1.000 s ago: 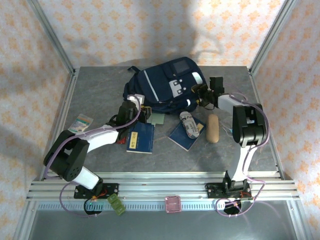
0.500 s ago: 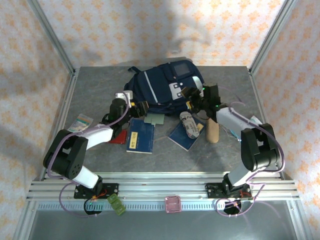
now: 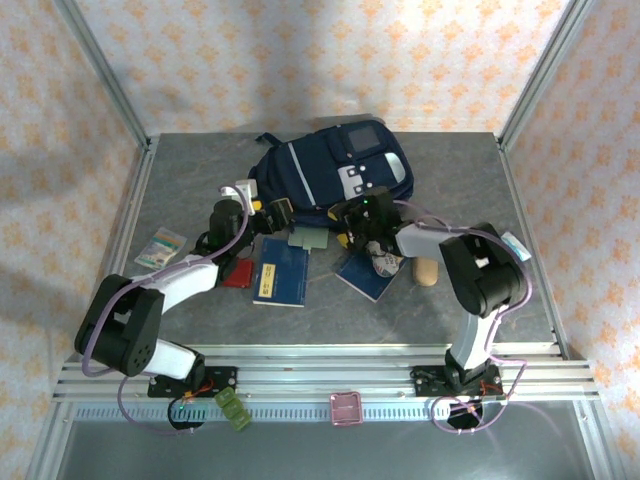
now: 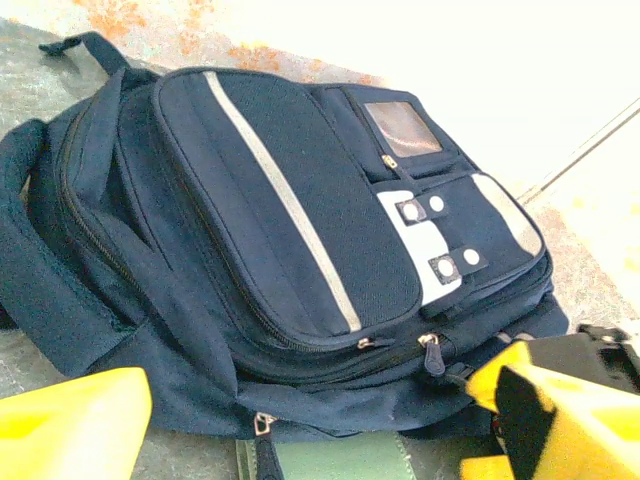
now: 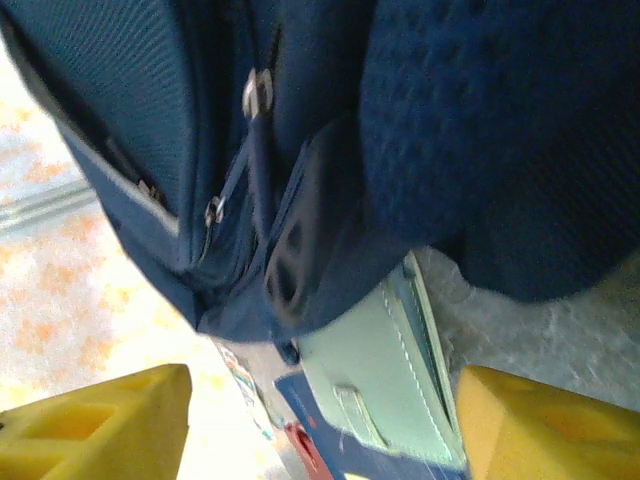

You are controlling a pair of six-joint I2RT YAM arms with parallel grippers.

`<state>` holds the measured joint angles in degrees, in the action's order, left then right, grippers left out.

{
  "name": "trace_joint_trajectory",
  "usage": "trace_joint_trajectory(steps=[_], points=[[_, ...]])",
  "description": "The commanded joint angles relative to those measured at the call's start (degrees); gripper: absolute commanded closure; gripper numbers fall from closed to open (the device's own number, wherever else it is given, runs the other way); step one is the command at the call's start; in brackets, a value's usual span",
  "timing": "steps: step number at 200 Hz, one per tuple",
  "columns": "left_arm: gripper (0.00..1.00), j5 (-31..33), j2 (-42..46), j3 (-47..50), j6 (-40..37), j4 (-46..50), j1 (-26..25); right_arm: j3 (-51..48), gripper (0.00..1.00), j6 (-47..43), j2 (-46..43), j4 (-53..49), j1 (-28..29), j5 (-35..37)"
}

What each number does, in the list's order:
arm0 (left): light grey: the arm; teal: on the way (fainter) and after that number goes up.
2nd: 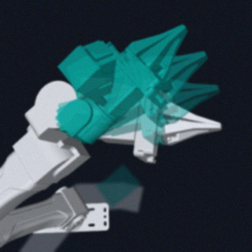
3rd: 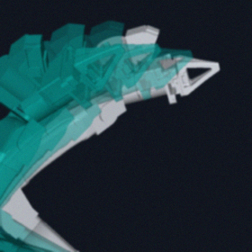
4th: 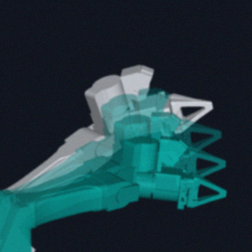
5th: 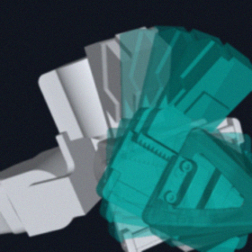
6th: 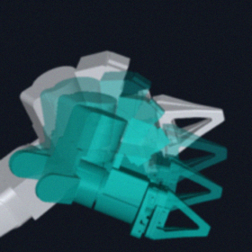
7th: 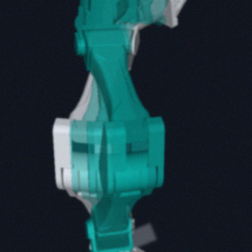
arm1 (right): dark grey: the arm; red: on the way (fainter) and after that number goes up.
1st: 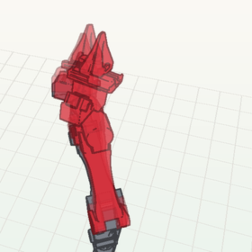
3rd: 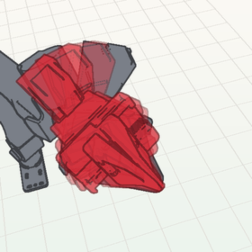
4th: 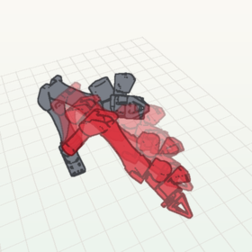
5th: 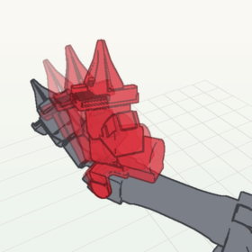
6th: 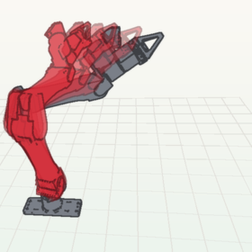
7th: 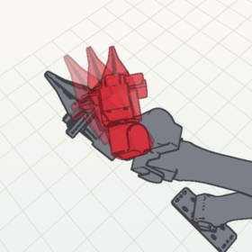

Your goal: Pack the student bag

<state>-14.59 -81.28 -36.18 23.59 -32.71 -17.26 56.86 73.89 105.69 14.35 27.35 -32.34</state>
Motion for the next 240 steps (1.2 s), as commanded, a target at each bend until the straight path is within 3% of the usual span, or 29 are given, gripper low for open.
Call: trace_joint_trajectory(steps=[1,19,31,40,55,60,99,141,192,206,240], points=[[0.13,1.19,1.89,-0.2,-1.76,1.2,-0.22,4.07,0.38,5.38,3.56,-1.21,0.23,4.34],[0.17,0.92,2.09,0.06,-1.67,1.6,-0.49,6.7,0.44,7.29,6.38,-2.3,0.41,8.02],[0.2,1.33,2.09,0.37,-1.86,1.9,-0.67,8.51,0.55,7.94,8.7,-2.24,0.42,9.15],[0.22,1.46,2.09,0.49,-2.06,2.28,-0.74,10.35,0.68,7.86,10.46,-2.87,0.42,9.14],[0.26,1.46,2.16,0.26,-2.56,3.87,-0.76,11.87,0.97,7.57,11.64,-1.69,0.4,7.15],[0.27,1.42,2.25,0.16,-2.84,4.55,-0.76,11.8,1.0,7.38,11.35,-0.91,0.42,7.13],[0.41,-1.11,2.79,0.6,-2.6,5.38,-0.67,13.43,1.0,3.12,3.85,-1.0,-0.33,5.75],[0.4,-8.66,2.9,0.15,-0.42,4.05,0.26,15.38,1.0,-2.79,-2.94,-3.62,-3.76,1.7],[0.4,-18.63,1.01,-1.43,-0.77,0.72,0.73,16.93,1.0,-5.66,-3.03,-4.42,-5.47,-2.97],[0.36,-21.55,-0.54,-2.31,-0.5,-0.19,0.89,16.92,1.0,-6.03,-3.25,-4.32,-5.49,-3.0],[0.36,-21.27,-5.57,-7.51,1.54,4.54,0.87,17.12,1.0,-5.95,-2.79,-4.12,-5.64,-3.31]])
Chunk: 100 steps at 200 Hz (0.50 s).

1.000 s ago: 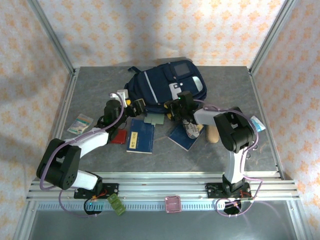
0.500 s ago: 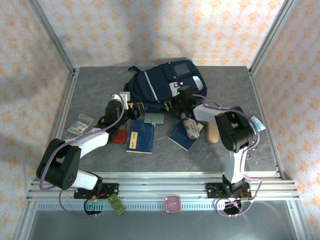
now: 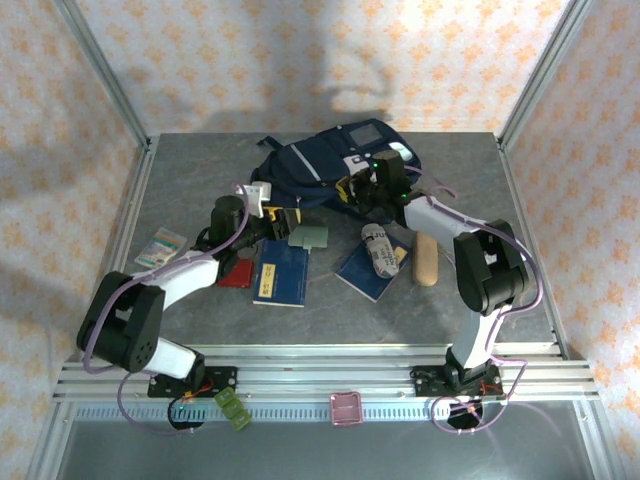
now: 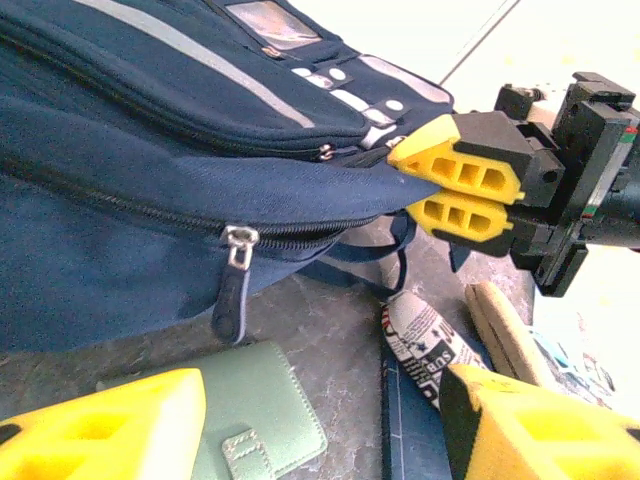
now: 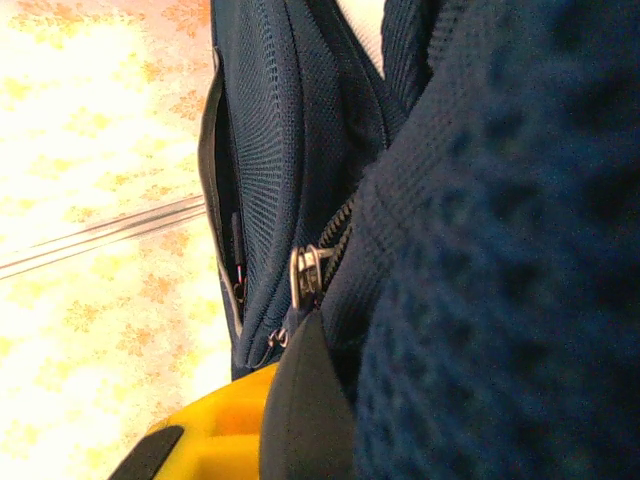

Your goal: Pack the student bag

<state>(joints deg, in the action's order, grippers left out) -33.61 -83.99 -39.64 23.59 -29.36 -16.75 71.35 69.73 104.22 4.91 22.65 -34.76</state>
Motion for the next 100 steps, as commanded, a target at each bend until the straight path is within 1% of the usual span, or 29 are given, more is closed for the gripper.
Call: trace_joint_trajectory(steps=[1,16,37,48,56,75,100], points=[[0.36,-2.08,-2.99,-4.14,1.54,1.3,0.34,2.64,1.0,-1.75,-1.32,5.4,-0.95,-0.95],[0.38,0.85,-3.67,-4.89,0.84,2.31,-0.1,2.62,1.0,-1.4,-1.04,5.98,-0.95,-1.33],[0.39,5.15,-4.67,-7.85,-2.29,7.65,-0.97,2.93,1.0,-1.37,-0.93,6.08,-0.95,-1.28],[0.44,7.36,-5.66,-9.68,-3.98,10.62,-1.55,3.31,1.0,-1.35,-0.8,6.06,-0.95,-1.25],[0.45,8.86,-6.26,-10.88,-4.99,12.49,-1.94,3.63,1.0,-1.33,-0.61,6.07,-0.95,-1.35],[0.49,10.91,-7.38,-11.81,-6.1,13.15,-2.53,4.28,1.0,-1.26,-0.35,6.01,-0.94,-1.47],[0.48,14.16,-9.32,-14.1,-8.85,16.62,-4.51,4.59,1.0,-1.19,-0.09,5.99,-0.95,-1.45]])
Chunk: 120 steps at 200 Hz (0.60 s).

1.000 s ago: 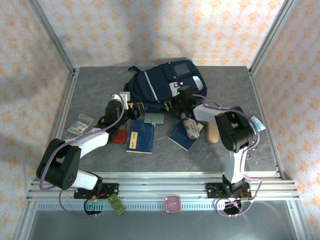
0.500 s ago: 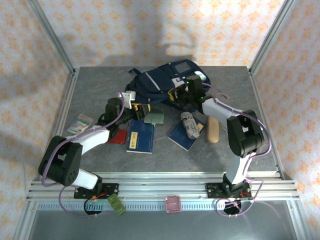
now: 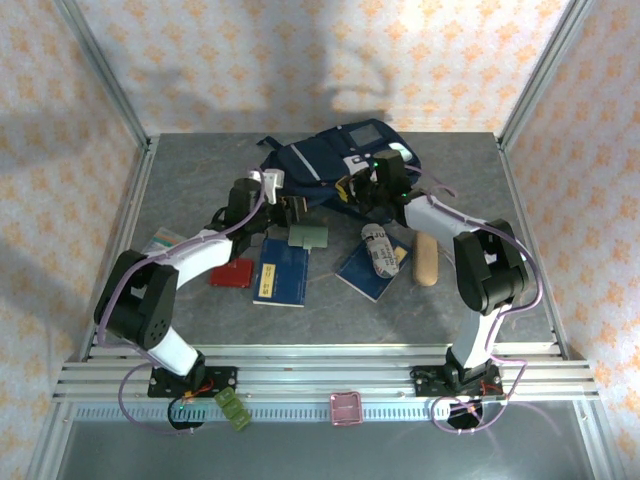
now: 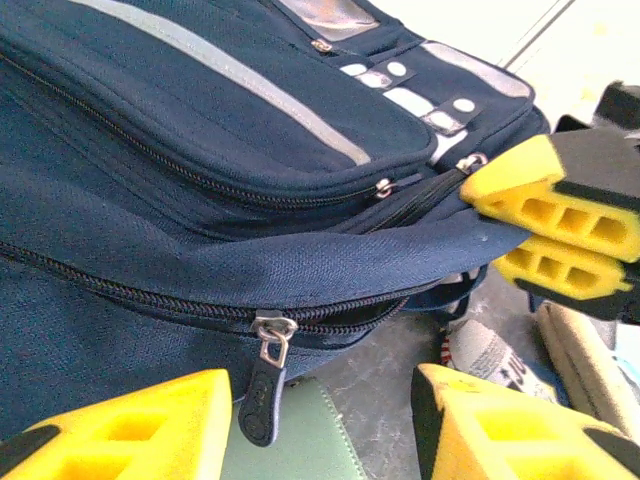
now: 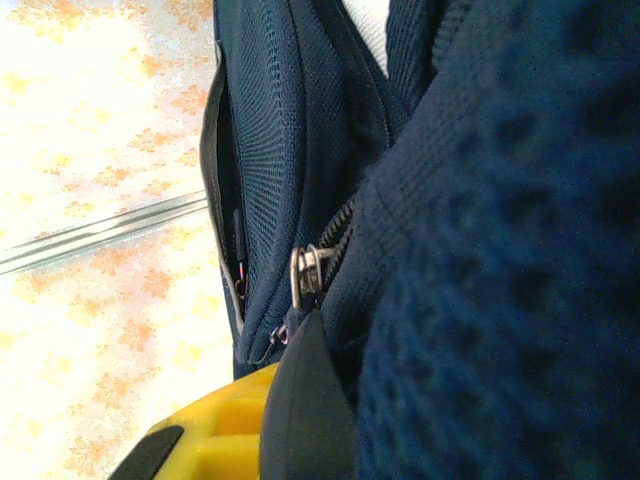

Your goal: Pack the student bag

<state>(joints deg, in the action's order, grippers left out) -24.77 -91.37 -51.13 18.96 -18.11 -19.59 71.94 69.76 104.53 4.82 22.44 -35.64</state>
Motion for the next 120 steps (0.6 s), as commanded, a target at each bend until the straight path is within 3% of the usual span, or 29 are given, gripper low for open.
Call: trace_joint_trajectory(steps=[1,36,76,107,120], points=[[0.48,5.56,-1.99,-2.63,-4.29,5.45,-1.72,4.0,1.0,-1.25,-0.39,6.08,-0.73,-0.57],[0.48,12.33,-2.3,-1.81,-4.81,4.61,-2.78,4.08,1.0,-1.18,-0.38,6.42,-0.73,-0.66],[0.63,10.9,-5.52,-4.06,-5.5,4.0,-2.73,4.02,1.0,-1.09,-0.68,6.69,-0.65,-0.9],[0.6,8.65,-8.32,-6.96,-6.47,4.63,-2.73,3.96,1.0,-0.93,-0.86,7.0,-0.59,-1.01],[0.72,9.03,-8.66,-7.39,-6.95,4.51,-2.69,3.97,1.0,-0.9,-0.99,7.13,-0.54,-1.08]])
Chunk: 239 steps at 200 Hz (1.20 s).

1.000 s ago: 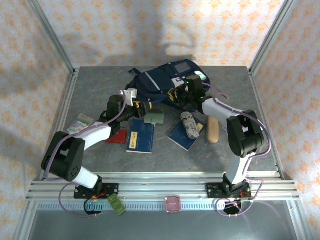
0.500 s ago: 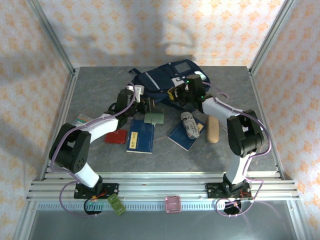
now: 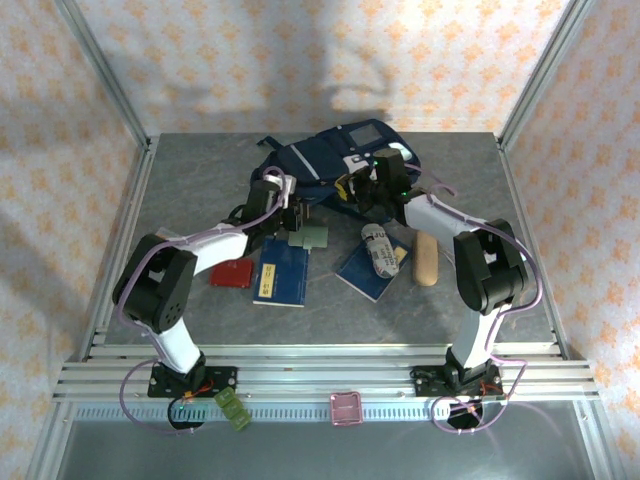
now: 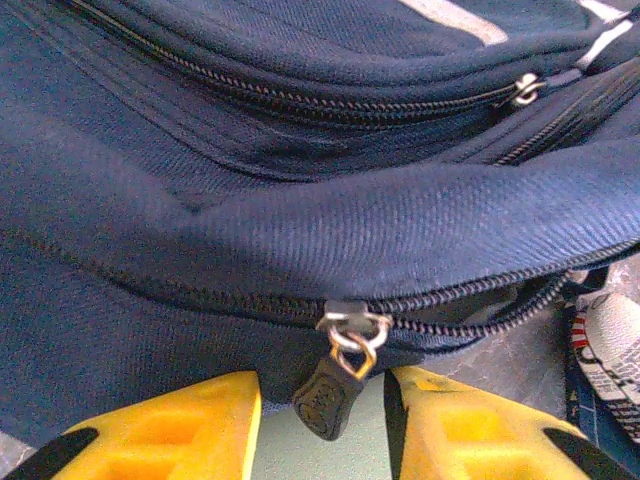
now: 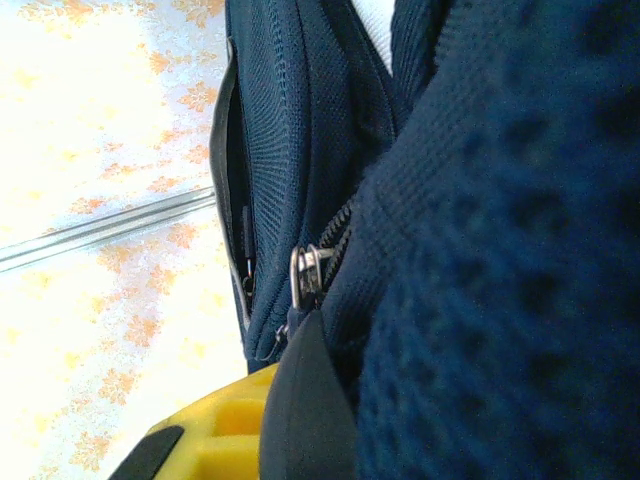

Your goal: Pack the student bag

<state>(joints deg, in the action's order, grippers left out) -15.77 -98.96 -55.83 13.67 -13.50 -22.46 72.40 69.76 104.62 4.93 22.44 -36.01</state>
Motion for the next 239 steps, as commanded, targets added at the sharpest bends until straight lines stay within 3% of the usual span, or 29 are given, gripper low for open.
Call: trace_joint_trajectory(steps=[1,12,31,149,172,200,239], points=[[0.73,0.08,-1.07,-2.7,-1.69,-0.16,0.15,3.48,1.0,-0.87,-1.08,7.02,-0.54,-0.72],[0.79,0.63,-0.9,-2.66,-2.15,-0.39,0.15,3.41,1.0,-0.93,-1.08,7.26,-0.55,-0.81],[1.0,0.98,-0.56,-2.85,-2.8,0.36,0.4,3.09,1.0,-1.04,-1.0,7.29,-0.55,-0.9],[1.0,12.34,8.15,4.22,-1.47,7.87,7.61,-5.59,1.0,-4.0,-4.69,7.38,-3.88,0.6],[1.0,8.99,9.06,4.28,-1.33,9.19,7.43,-5.19,1.0,-5.33,-3.81,8.25,-3.96,-1.5],[1.0,4.32,13.02,7.72,-1.46,8.83,6.67,-0.23,1.0,-8.93,0.32,8.51,-3.93,-10.16],[1.0,1.21,19.01,12.05,0.13,10.41,4.38,10.57,1.0,-19.74,6.48,-1.02,-3.11,-19.51]])
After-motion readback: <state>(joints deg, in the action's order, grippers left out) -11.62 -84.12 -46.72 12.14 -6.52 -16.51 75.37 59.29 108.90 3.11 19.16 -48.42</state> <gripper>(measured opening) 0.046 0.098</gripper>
